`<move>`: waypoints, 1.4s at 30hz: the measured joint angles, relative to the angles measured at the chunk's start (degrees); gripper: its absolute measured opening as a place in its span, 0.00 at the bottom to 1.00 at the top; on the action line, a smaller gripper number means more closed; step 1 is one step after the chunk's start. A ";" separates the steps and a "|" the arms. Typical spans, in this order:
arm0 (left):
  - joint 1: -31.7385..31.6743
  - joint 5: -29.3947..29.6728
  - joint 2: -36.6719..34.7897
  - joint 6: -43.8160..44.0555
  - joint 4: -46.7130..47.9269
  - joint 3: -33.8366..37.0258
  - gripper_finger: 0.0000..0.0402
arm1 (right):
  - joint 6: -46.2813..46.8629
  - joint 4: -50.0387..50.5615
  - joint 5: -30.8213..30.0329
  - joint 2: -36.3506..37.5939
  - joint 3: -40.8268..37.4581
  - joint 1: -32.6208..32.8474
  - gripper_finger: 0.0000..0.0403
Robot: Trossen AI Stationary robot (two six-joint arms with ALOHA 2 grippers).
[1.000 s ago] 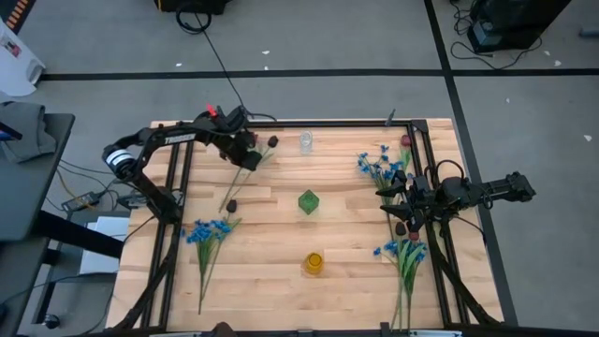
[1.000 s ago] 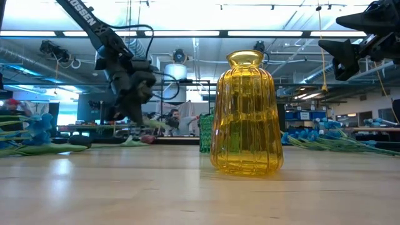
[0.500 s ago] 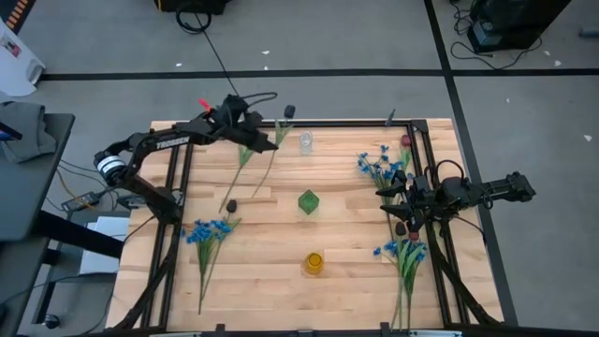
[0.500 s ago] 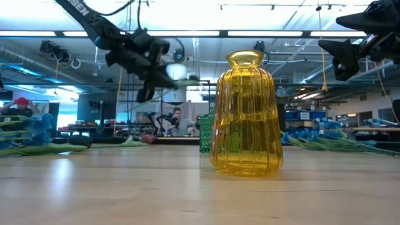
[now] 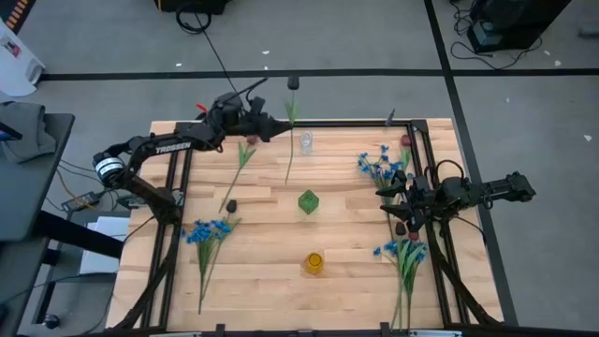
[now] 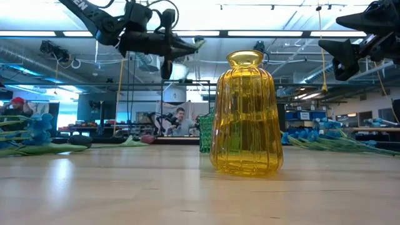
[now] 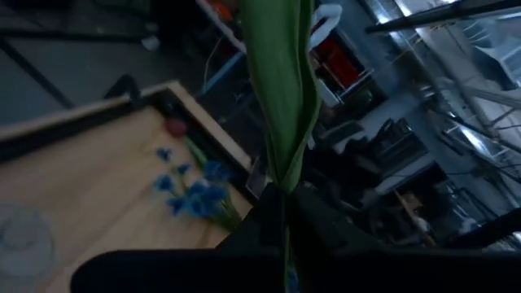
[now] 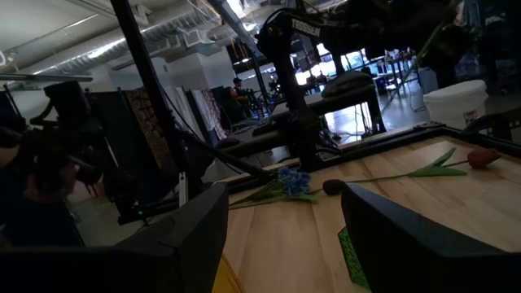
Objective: Sort flowers into vase by color
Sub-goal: Put the top left black tulip into the transparent vase
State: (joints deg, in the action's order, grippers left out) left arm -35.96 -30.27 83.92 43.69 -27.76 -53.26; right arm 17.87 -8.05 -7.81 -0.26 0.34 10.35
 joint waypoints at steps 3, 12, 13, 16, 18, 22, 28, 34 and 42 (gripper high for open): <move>0.29 2.87 0.02 -2.99 0.76 -0.53 0.02 | 0.00 0.00 0.01 -0.01 0.00 0.00 0.62; 3.40 17.06 0.02 -26.96 11.85 -9.63 0.02 | 0.00 0.00 0.01 -0.01 0.00 0.00 0.62; 3.59 19.28 0.02 -29.27 13.26 -10.61 0.02 | 0.00 0.00 0.00 0.00 0.01 0.00 0.62; 3.67 24.36 0.62 -32.83 14.94 -12.42 0.02 | 0.00 0.00 0.00 -0.01 0.01 0.02 0.62; 3.25 24.86 1.67 -32.95 15.02 -13.24 0.02 | 0.00 0.02 0.00 -0.01 0.01 0.02 0.62; 2.62 24.11 5.89 -32.47 14.87 -15.34 0.02 | 0.00 -0.02 0.15 -0.01 0.02 0.02 0.62; 2.65 20.91 13.65 -33.17 14.18 -21.38 0.02 | 0.00 0.01 0.20 -0.01 0.00 0.00 0.62; 2.24 19.75 19.52 -37.81 14.35 -29.46 0.02 | 0.00 0.00 0.16 -0.01 0.00 0.01 0.62; -0.13 18.68 21.24 -41.81 17.11 -34.27 0.02 | 0.00 0.00 0.13 -0.01 0.00 0.00 0.62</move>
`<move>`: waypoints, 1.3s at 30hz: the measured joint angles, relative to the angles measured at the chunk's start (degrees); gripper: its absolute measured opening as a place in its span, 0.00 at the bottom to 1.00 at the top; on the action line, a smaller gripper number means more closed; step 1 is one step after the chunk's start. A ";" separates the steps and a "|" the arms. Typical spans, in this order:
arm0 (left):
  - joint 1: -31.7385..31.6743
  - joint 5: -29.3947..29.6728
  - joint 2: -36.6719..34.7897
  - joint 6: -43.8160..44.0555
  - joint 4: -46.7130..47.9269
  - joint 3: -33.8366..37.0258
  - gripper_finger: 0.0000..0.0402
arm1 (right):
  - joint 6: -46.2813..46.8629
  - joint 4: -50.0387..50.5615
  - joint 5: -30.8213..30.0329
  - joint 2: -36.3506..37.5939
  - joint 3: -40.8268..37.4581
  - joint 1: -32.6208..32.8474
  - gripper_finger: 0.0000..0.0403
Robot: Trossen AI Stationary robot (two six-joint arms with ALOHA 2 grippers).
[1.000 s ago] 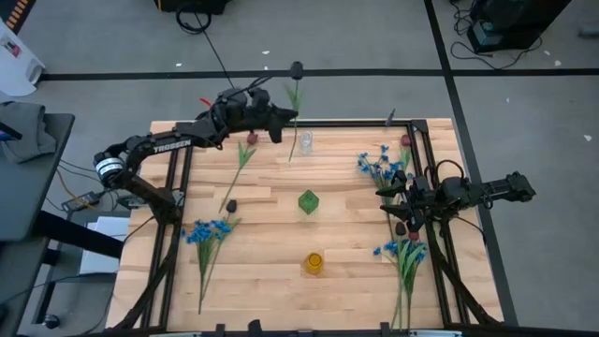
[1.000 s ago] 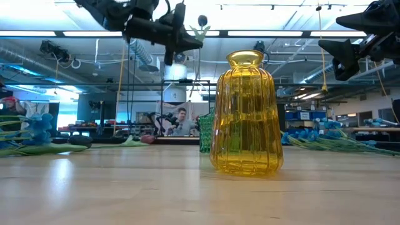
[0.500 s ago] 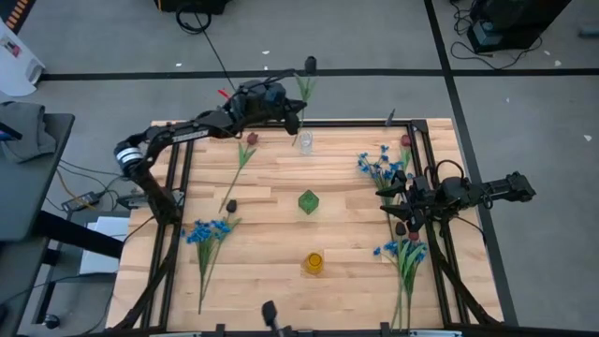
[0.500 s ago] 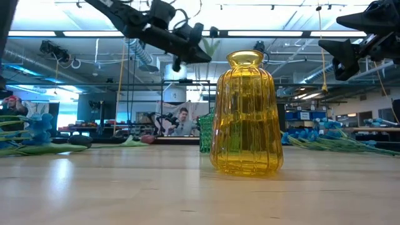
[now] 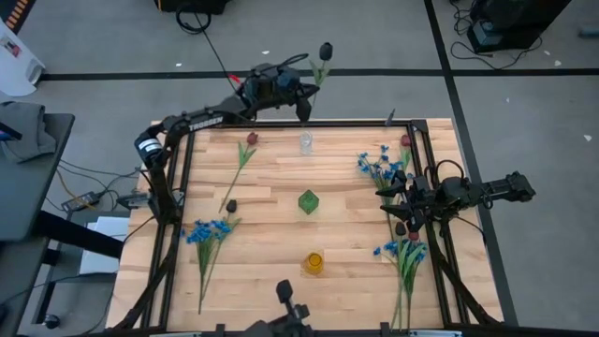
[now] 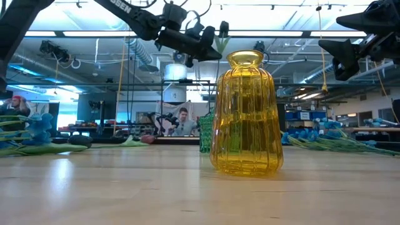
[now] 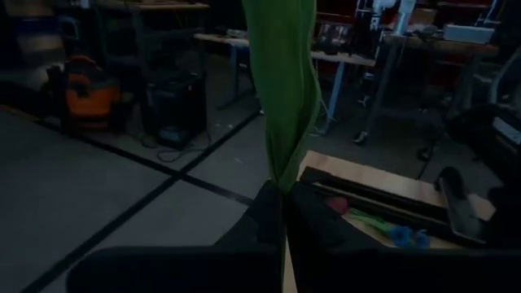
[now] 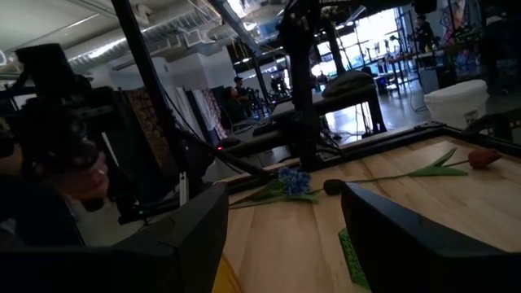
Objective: Sort flowers into vase by color
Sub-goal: Put the top left black tulip into the transparent vase
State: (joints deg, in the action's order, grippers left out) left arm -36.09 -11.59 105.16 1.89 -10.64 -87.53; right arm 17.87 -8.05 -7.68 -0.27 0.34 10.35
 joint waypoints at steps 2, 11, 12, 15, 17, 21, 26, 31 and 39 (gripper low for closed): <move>-0.72 -0.20 0.00 0.09 1.23 0.00 0.02 | 0.00 0.00 -0.02 0.00 0.01 0.00 0.62; -0.84 -5.95 0.58 1.52 3.08 0.07 0.02 | 0.00 0.00 -0.14 0.00 0.00 0.02 0.62; -0.77 -6.18 0.63 1.52 3.29 0.07 0.02 | 0.00 0.00 -0.15 0.00 0.00 0.00 0.62; -0.74 -6.13 0.79 1.49 4.22 0.11 0.02 | -0.01 0.00 -0.13 0.00 0.02 0.00 0.62; -0.66 -6.12 1.06 1.50 3.54 0.11 0.02 | 0.00 0.00 -0.15 0.00 0.01 0.00 0.62; -0.66 -5.91 1.20 1.47 3.73 0.11 0.02 | 0.00 0.00 -0.13 0.00 0.02 0.00 0.62; -0.63 -5.82 1.20 1.76 1.74 0.11 0.02 | -0.01 0.00 -0.13 0.00 0.01 0.00 0.62; -0.21 -5.73 3.52 4.24 -3.06 0.09 0.02 | 0.00 -0.02 -0.13 0.02 0.02 0.00 0.62; -0.20 -5.99 5.27 3.76 -3.22 0.15 0.02 | 0.00 0.00 0.26 0.00 0.02 0.00 0.62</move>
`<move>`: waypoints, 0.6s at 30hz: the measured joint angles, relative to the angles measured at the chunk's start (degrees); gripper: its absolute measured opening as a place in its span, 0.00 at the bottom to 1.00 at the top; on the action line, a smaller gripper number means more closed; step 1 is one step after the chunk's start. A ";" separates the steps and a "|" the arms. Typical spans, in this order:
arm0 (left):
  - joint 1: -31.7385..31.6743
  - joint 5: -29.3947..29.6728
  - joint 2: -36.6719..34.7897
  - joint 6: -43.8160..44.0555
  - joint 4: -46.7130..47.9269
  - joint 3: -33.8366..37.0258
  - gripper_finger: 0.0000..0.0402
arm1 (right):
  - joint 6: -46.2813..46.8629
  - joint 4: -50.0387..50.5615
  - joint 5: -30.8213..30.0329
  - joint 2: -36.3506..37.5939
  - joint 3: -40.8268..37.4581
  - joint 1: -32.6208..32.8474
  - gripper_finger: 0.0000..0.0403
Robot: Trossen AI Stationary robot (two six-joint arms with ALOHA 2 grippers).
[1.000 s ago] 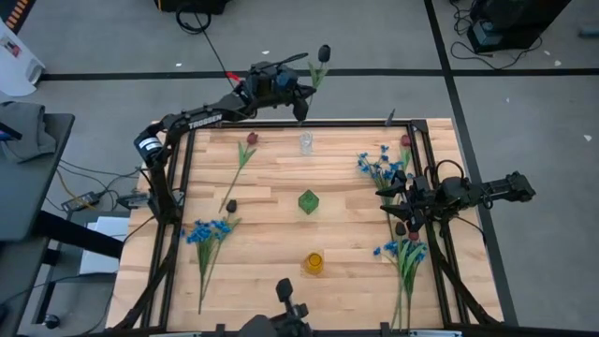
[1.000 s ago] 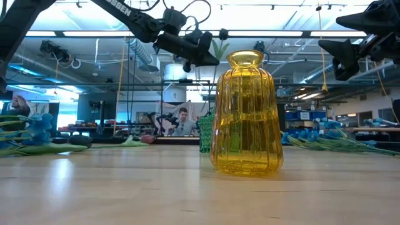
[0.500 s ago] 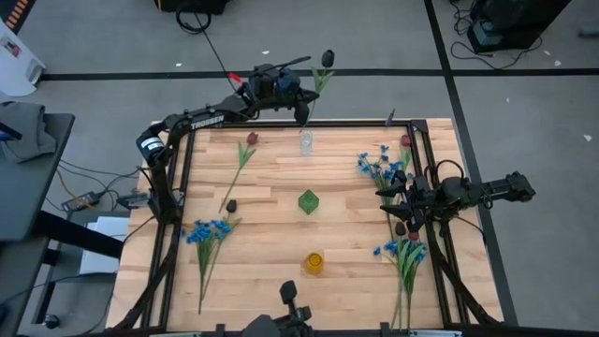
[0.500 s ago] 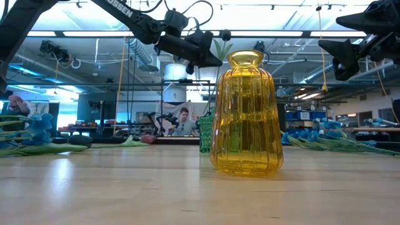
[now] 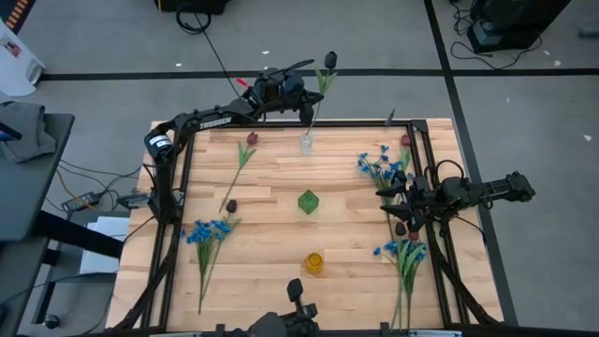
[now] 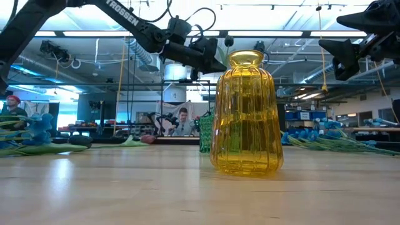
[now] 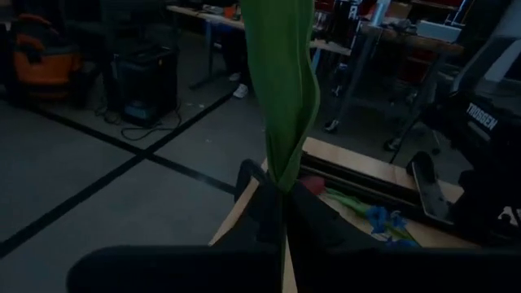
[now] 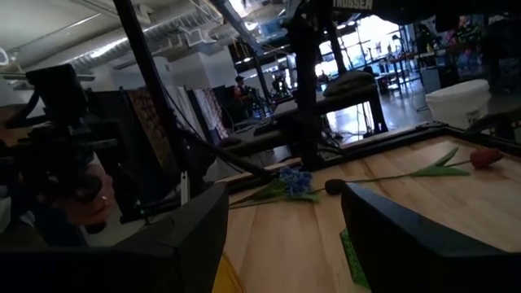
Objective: Sort flowers into vase by color
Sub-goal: Put the top left black tulip into the transparent vase
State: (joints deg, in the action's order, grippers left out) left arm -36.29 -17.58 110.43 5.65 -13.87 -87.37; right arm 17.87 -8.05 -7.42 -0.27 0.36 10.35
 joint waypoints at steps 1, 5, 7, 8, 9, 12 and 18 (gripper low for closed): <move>0.00 0.00 0.00 -0.61 0.02 0.00 0.02 | 0.00 -0.04 0.00 0.00 -0.02 0.02 0.62; -0.08 0.00 0.00 -0.92 0.44 0.34 0.02 | 0.00 -0.08 0.00 0.01 0.00 0.00 0.62; -0.07 -0.05 0.00 -0.88 0.00 1.69 0.02 | 0.00 -0.04 0.02 0.00 -0.01 0.02 0.62; -0.07 -0.08 0.00 -0.76 -0.05 2.46 0.02 | 0.00 -0.05 0.02 0.00 0.00 0.00 0.62; -0.07 -0.13 0.00 -0.72 0.05 3.20 0.02 | 0.00 -0.09 0.00 0.02 -0.02 0.00 0.62; 0.00 -0.15 0.02 -0.70 -1.11 5.14 0.02 | 0.00 -0.06 0.02 0.01 -0.01 0.01 0.62; 0.04 -0.17 0.02 0.41 -5.13 7.34 0.02 | 0.00 -0.04 0.02 0.01 -0.01 0.02 0.62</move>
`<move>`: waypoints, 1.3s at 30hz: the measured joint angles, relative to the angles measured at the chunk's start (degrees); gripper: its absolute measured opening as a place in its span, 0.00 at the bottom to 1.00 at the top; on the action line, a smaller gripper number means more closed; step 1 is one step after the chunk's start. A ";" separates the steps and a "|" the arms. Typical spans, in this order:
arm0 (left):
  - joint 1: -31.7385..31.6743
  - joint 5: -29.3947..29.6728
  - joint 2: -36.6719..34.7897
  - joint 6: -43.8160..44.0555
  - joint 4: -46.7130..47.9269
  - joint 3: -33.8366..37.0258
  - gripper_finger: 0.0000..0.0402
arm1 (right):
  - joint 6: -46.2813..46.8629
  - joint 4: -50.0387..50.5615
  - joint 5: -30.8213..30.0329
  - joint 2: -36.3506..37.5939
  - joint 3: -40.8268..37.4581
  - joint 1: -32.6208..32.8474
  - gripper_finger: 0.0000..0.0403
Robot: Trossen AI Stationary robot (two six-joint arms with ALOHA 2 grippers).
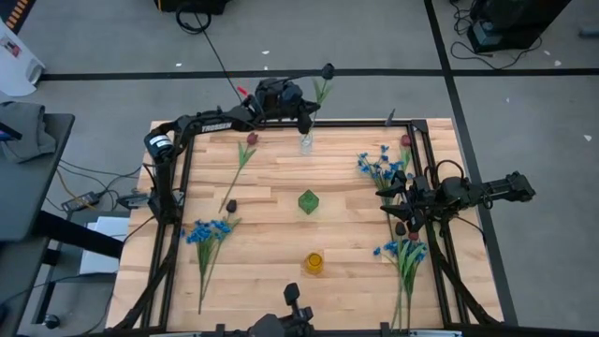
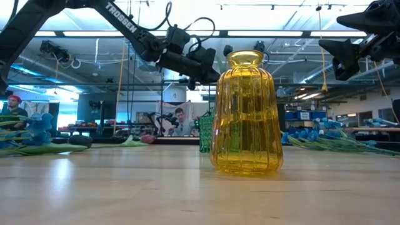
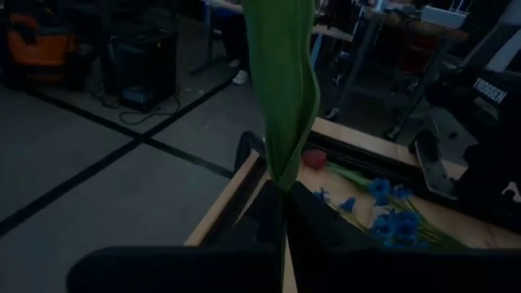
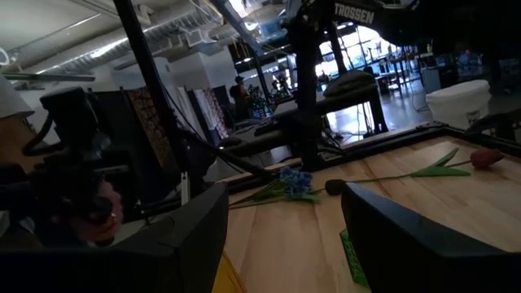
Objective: Sort flowers into vase by color
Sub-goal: Put the top left black tulip into the transparent vase, then put the top blue flowers into the green vase
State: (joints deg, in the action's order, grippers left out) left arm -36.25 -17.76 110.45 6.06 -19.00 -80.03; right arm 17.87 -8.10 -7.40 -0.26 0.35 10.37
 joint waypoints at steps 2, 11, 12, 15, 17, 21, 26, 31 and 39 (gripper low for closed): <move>0.02 -0.02 0.00 -0.98 0.09 0.57 0.02 | 0.00 -0.02 0.00 -0.01 0.01 -0.02 0.62; -0.04 0.56 0.00 -6.55 2.56 0.76 0.05 | 0.00 0.00 0.02 -0.01 0.01 -0.02 0.62; -0.09 0.57 0.00 -7.40 2.79 0.76 0.05 | 0.00 -0.02 0.02 -0.01 -0.01 -0.02 0.62; -0.13 0.63 0.00 -9.20 4.62 0.74 0.06 | 0.00 -0.02 0.02 -0.01 -0.01 -0.01 0.62; -0.13 0.70 0.00 -9.93 5.04 0.74 0.06 | 0.00 0.00 0.02 -0.01 -0.01 0.00 0.62; -0.13 0.72 0.00 -10.55 5.37 0.74 0.09 | 0.00 -0.01 0.02 -0.01 0.00 0.00 0.62; -0.13 0.49 0.00 -10.57 5.85 0.74 0.19 | 0.00 0.00 0.02 0.00 -0.01 -0.01 0.62; -0.13 0.72 0.00 -10.57 7.82 0.74 0.31 | 0.00 0.00 0.02 -0.01 0.00 0.00 0.62; -0.13 2.23 0.00 -10.57 8.17 0.72 0.47 | 0.00 0.00 0.02 0.01 0.01 0.00 0.62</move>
State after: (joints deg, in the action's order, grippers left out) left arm -36.38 -15.53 110.45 -4.51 -10.83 -79.31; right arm 17.87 -8.10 -7.38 -0.25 0.36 10.37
